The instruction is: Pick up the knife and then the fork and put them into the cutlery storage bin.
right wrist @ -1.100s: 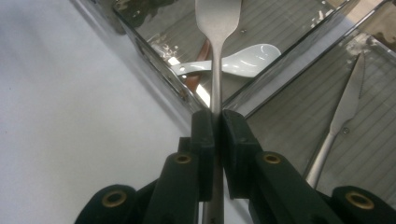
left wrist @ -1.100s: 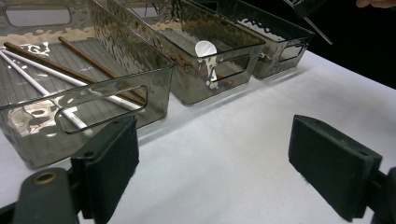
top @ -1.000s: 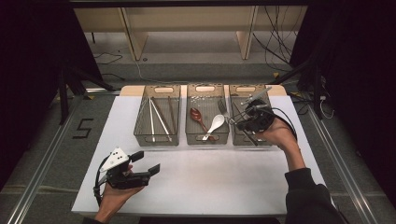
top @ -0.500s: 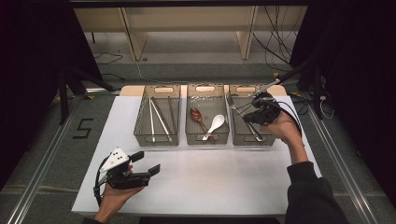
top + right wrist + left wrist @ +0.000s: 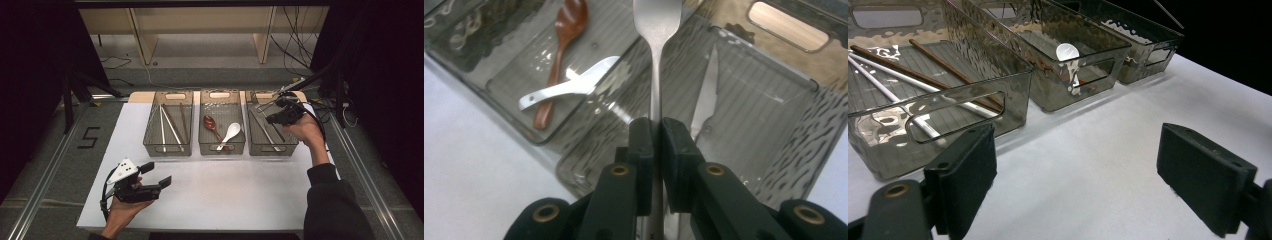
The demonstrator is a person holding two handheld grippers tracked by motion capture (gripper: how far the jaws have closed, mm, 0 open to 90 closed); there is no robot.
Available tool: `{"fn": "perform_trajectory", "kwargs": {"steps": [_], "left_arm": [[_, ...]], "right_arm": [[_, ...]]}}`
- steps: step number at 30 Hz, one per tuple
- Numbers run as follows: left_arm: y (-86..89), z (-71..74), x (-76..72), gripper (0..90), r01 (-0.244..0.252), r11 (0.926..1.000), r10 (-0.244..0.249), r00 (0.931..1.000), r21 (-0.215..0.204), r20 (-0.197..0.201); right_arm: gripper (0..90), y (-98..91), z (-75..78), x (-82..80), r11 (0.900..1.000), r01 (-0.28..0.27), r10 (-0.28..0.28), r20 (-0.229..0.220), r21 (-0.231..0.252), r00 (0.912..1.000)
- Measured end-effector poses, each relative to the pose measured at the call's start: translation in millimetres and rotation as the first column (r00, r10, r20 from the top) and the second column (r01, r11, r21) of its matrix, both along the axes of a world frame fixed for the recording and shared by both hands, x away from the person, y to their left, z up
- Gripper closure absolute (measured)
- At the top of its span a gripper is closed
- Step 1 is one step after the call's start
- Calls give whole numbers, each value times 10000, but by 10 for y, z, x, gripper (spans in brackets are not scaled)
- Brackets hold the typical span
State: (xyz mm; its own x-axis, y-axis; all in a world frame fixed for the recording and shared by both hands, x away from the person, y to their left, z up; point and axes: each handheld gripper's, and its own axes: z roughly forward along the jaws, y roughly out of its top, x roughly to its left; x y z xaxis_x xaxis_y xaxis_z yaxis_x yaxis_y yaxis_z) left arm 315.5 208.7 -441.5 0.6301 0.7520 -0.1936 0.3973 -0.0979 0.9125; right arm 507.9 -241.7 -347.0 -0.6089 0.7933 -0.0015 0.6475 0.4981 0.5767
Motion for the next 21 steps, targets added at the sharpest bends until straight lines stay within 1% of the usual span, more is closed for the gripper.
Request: {"fn": "perform_trajectory", "kwargs": {"steps": [6,17,21], "left_arm": [[1,0,1,157,-4,10000,4,10000,-17,6],[6,0,1,157,-27,10000,27,10000,-20,6],[5,0,0,157,-22,10000,22,10000,-17,8]], "right_arm": [[843,-39,-27,82,9994,353,-353,-31,46,9994],[842,-62,-101,160,9967,801,-800,29,-156,9968],[842,-92,-136,177,9939,1086,-1084,111,-183,9940]]}}
